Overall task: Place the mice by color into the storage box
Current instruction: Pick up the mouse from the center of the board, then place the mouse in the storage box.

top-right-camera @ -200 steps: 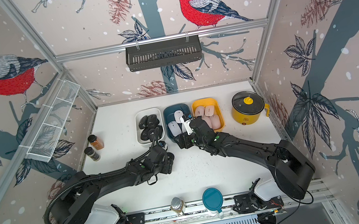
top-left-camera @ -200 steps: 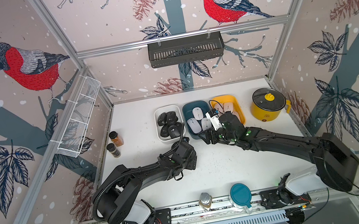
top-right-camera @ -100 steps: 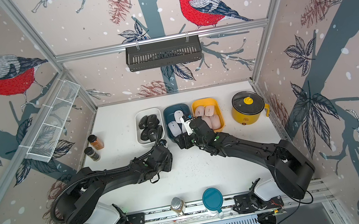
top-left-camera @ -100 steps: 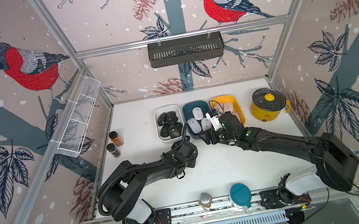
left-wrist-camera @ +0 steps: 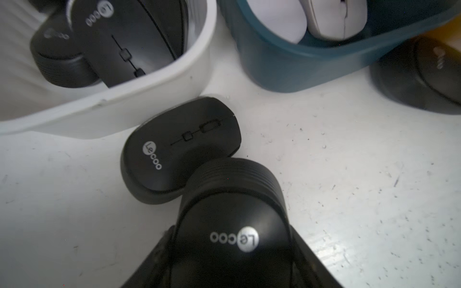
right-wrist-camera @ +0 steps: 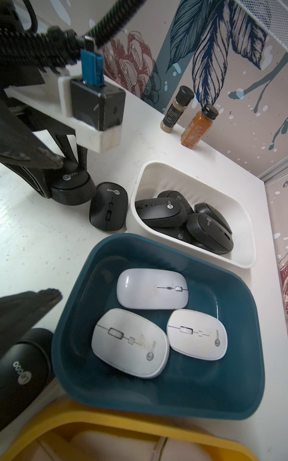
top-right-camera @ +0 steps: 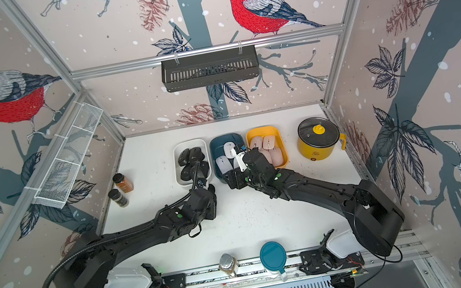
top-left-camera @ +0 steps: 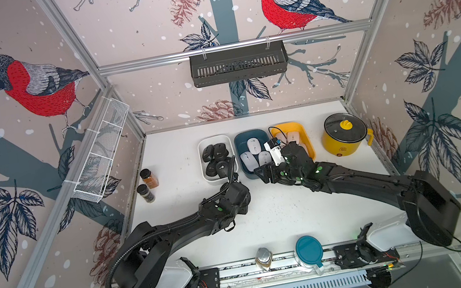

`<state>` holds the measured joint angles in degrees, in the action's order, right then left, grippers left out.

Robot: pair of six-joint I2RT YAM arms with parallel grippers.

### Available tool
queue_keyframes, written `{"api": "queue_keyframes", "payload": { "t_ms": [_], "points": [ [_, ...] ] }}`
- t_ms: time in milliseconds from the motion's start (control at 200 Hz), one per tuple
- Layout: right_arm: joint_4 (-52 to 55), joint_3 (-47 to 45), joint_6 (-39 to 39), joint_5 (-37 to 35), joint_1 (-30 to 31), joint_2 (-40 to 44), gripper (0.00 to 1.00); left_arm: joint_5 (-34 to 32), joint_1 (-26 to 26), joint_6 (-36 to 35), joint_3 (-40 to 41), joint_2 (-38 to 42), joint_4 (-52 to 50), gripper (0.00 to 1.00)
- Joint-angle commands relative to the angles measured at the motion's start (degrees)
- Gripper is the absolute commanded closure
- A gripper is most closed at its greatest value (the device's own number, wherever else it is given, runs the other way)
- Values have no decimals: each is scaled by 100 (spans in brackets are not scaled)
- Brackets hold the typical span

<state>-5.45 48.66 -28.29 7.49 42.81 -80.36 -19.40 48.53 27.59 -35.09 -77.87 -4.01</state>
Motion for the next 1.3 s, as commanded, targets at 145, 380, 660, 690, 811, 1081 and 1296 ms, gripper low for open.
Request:
{"api": "queue_keyframes", "payload": {
  "t_ms": [145,380,660,690,811,1081,1296],
  "points": [
    [-79,-73,-151,-250,-6,213,24,-515,11,151,-359,619,-523,46],
    [-52,-104,-227,-325,-43,239,24,-964,2,59,-831,885,-975,46],
    [-17,-120,-299,-375,-80,196,24,-1059,-209,-230,-1152,950,-856,46],
    [-17,-128,-301,-384,-80,198,24,-1042,-249,-243,-1157,954,-832,46],
    [-4,-144,-300,-436,-88,246,24,-887,-459,-254,-1152,943,-770,46],
    [-21,-171,-331,-441,-131,251,24,-568,-958,-470,-1124,738,-517,46],
    [-35,-184,-385,-405,-167,189,24,-182,-1507,-632,-1222,357,-124,46]
  ]
}}
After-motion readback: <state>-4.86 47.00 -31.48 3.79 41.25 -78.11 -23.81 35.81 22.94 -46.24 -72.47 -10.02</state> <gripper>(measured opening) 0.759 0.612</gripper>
